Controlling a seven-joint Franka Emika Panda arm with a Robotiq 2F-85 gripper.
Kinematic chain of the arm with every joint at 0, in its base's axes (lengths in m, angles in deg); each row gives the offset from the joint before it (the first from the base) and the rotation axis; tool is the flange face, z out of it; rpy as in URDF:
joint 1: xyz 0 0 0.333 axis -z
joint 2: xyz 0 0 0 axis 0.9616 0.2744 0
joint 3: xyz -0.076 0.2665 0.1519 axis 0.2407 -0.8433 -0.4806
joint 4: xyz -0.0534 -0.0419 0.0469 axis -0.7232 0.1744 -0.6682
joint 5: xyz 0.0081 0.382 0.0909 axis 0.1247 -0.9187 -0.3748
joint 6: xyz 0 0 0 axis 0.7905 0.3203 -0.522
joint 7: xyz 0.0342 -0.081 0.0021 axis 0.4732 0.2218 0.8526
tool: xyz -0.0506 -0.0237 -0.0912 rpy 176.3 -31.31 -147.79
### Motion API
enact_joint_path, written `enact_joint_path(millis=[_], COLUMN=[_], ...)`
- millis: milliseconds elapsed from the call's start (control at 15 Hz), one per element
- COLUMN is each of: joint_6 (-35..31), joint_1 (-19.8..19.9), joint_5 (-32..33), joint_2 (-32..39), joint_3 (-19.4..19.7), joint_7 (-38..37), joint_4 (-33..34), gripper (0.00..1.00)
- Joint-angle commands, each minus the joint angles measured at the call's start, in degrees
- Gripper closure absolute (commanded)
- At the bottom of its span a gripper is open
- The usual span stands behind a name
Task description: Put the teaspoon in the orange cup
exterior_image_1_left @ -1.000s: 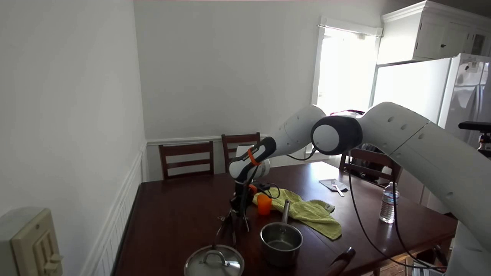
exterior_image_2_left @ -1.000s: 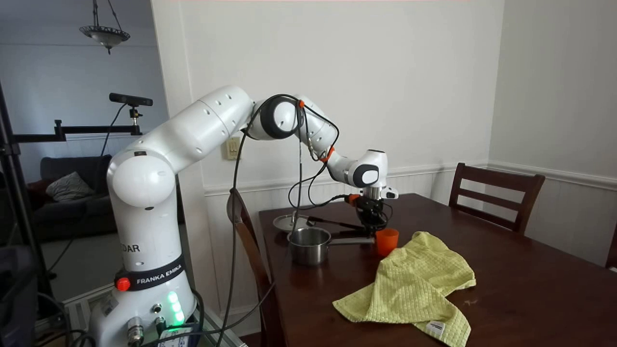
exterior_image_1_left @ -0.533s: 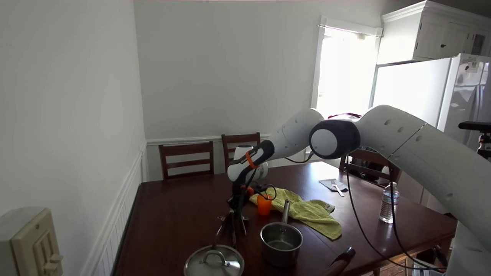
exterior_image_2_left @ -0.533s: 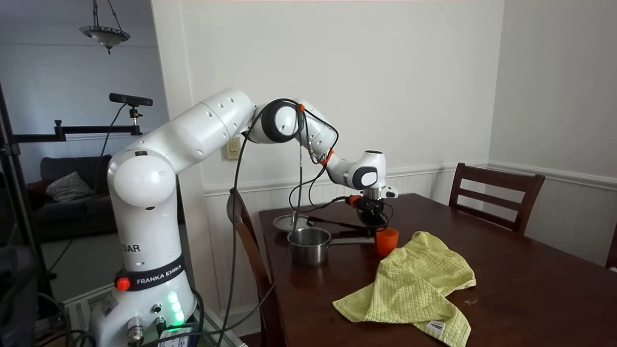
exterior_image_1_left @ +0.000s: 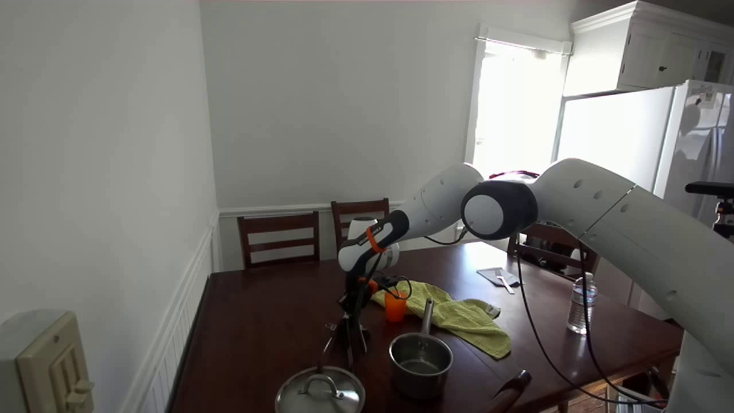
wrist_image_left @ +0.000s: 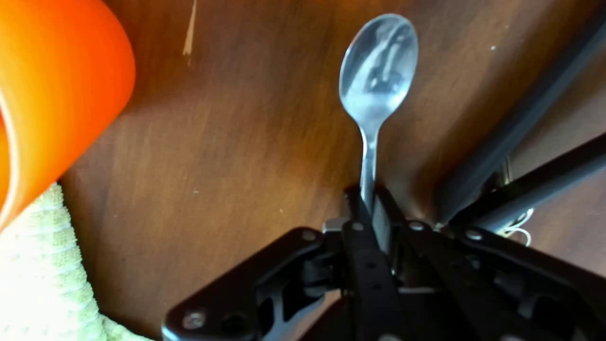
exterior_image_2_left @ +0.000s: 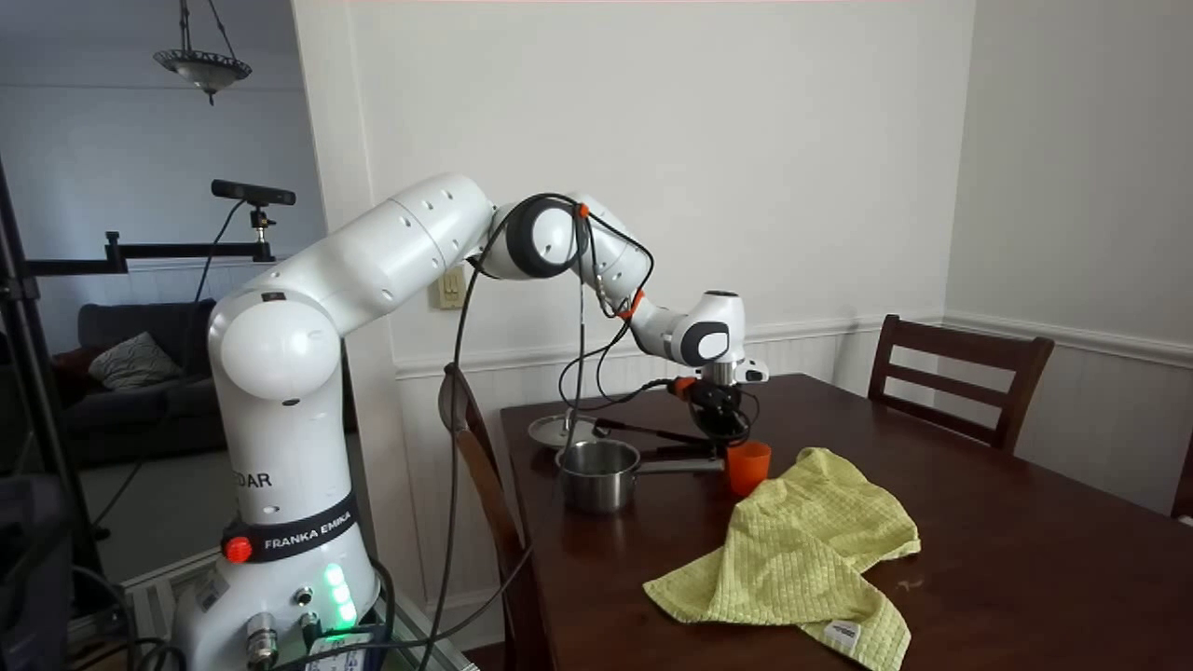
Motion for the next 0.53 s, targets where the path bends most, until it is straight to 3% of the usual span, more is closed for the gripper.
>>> enact_joint_path(millis=[0, 200, 467], joint_6=[-3.44, -7.50, -15.49], joint_1=[1.44, 1.55, 3.38], joint_5=[0.52, 1.32, 0.14], joint_2=[-7.12, -14.01, -23.68], joint_3=[-0.08, 1.84, 0.38], joint_7=[1.31, 1.07, 4.97], joint_4=[-8.28, -15.84, -25.07], gripper=[0.98, 0.98, 0.98])
